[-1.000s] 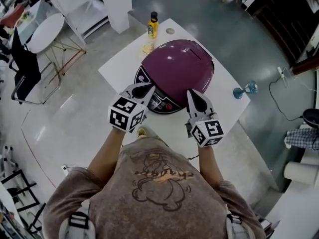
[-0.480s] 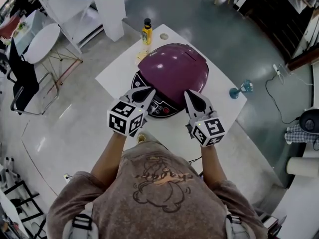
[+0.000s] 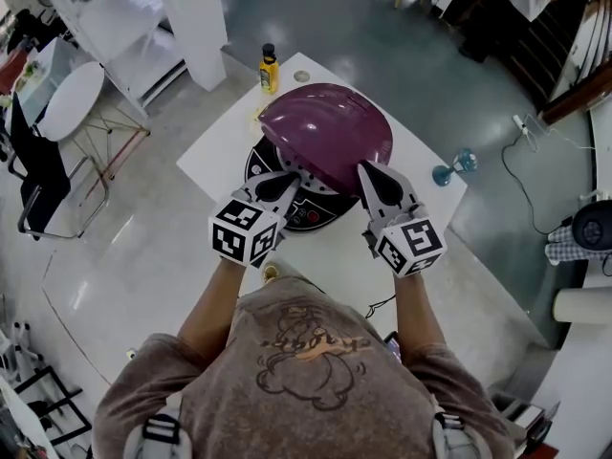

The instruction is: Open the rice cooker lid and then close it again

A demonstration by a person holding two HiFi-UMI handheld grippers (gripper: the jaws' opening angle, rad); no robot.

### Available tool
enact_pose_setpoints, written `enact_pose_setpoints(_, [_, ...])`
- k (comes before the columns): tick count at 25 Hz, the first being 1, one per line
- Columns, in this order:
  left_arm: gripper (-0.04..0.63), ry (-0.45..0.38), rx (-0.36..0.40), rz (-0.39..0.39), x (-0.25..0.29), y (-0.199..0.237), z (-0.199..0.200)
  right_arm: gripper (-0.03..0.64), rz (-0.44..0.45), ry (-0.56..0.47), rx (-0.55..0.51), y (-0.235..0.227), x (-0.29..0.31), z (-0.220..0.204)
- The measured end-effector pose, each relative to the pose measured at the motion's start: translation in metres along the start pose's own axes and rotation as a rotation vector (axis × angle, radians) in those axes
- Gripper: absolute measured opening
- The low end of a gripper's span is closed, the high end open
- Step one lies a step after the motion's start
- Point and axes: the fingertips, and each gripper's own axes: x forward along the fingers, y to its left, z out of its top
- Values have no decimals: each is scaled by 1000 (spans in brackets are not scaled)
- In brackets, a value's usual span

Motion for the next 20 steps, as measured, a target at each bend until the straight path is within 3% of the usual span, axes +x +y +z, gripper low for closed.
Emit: enact_pose_setpoints(20, [20,-3,17,-50,16,-10,11,3,-37,-124,27,-58,4,53])
